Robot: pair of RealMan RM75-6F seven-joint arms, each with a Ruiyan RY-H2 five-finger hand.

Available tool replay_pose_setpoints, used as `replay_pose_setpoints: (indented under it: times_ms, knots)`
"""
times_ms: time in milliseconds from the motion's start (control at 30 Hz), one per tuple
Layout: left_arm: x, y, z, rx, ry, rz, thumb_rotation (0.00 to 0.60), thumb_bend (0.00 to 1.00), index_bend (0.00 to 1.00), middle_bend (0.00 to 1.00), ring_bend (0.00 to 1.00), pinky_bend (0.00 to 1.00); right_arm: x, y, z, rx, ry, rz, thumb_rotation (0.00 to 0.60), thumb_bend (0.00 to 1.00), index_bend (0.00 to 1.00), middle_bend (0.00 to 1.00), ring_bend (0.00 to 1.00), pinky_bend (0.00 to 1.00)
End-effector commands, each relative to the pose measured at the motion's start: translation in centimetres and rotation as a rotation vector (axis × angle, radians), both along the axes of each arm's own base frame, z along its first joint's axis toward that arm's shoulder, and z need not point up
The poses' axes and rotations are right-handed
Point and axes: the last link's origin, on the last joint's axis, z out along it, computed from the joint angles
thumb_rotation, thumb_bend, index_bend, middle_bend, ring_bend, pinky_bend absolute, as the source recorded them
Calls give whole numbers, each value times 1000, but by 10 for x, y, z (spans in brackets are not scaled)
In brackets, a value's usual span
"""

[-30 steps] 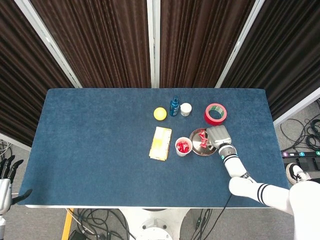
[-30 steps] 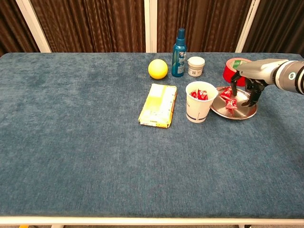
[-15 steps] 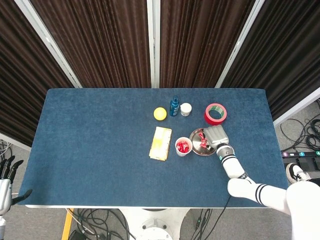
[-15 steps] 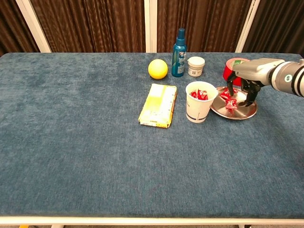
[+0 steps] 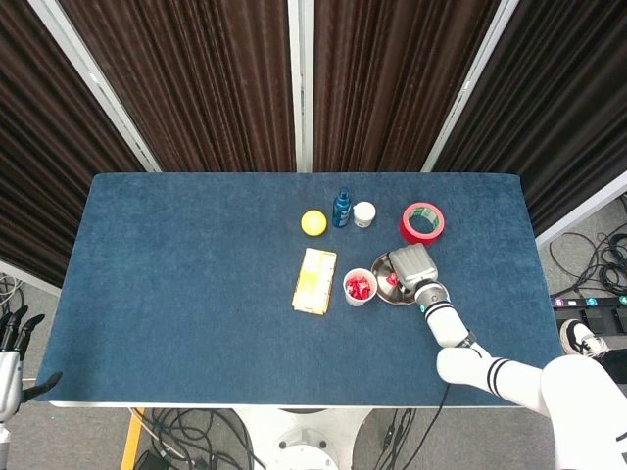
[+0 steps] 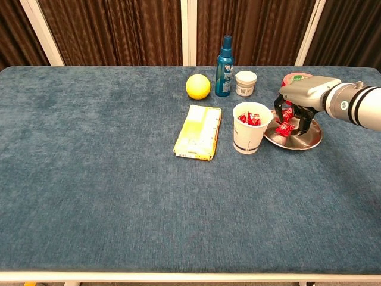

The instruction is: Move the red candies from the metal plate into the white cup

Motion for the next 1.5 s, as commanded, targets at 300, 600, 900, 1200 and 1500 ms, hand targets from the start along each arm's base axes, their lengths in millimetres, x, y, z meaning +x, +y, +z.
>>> replay_pose_setpoints:
  times_ms: [300, 600, 900, 1200, 1500]
  knots:
    - [-2, -1, 0, 0, -3, 9, 600, 0, 224, 169, 90, 163, 2, -2, -7, 7, -3, -6, 600, 254, 521, 934, 901, 1000]
    - [-3, -2, 0, 3, -4, 9, 600, 0, 225, 169, 90, 163, 8, -4, 9, -35, -45, -3, 600, 327, 628, 934, 902, 1000]
    - [1, 1, 2, 5, 1, -7, 600, 0, 224, 169, 90, 163, 54, 12, 72, -100, -243, 104, 600, 327, 627, 934, 902, 1000]
    - [3, 2, 2, 7, 1, -14, 600, 0, 224, 169, 91, 163, 88, 36, 65, 23, -312, 179, 600, 327, 596, 934, 902, 1000]
    - [0, -2, 2, 10, -4, -3, 600, 0, 224, 169, 91, 163, 90, 36, 37, 75, -269, 169, 600, 327, 501, 935, 901, 1000]
